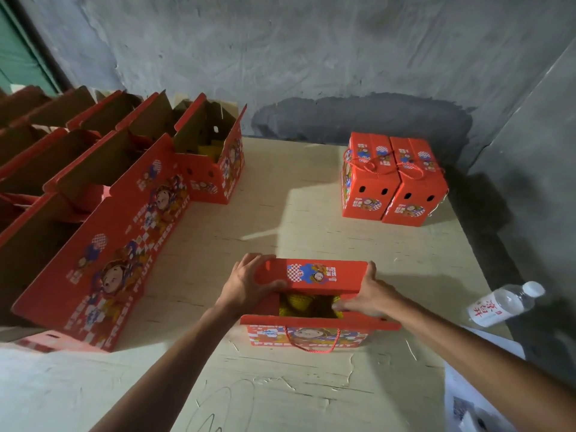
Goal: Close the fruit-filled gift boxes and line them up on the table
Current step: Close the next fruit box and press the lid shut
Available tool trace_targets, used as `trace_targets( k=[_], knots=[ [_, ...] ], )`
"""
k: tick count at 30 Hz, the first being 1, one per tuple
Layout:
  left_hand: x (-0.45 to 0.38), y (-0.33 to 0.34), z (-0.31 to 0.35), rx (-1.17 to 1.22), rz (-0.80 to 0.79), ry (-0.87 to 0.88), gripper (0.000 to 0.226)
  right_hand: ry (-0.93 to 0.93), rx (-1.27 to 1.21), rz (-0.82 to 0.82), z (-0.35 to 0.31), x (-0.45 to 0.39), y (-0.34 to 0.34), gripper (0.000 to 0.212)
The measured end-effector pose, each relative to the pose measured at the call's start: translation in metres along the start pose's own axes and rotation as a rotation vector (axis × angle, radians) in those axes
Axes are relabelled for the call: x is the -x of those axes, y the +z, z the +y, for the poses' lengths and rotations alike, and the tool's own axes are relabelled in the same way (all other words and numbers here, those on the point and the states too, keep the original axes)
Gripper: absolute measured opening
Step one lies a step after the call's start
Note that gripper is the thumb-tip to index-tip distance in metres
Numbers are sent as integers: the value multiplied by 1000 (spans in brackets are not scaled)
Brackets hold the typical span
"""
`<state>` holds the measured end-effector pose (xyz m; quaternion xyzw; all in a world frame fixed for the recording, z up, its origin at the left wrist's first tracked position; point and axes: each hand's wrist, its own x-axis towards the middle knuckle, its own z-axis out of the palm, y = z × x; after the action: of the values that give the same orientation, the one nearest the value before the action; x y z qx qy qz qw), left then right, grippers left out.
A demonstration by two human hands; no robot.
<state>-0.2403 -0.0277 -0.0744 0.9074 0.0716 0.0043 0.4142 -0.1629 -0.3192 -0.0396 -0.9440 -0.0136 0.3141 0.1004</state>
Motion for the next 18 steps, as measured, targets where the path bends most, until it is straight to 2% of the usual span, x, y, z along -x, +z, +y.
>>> trace_targets(
  k=[7,10,14,18],
  knots=[
    [5,7,-4,50,28,15,95,-30,-123,-60,5,-1,-4,128],
    [10,8,-2,37,20,30,95,-64,-128,-22,7,5,0,122],
    [14,4,3,-172,-137,46,126,-76,-97,89,10,7,6,116],
    [12,5,13,-363,-175,-5,128,-97,-72,136,12,5,11,115]
  ],
)
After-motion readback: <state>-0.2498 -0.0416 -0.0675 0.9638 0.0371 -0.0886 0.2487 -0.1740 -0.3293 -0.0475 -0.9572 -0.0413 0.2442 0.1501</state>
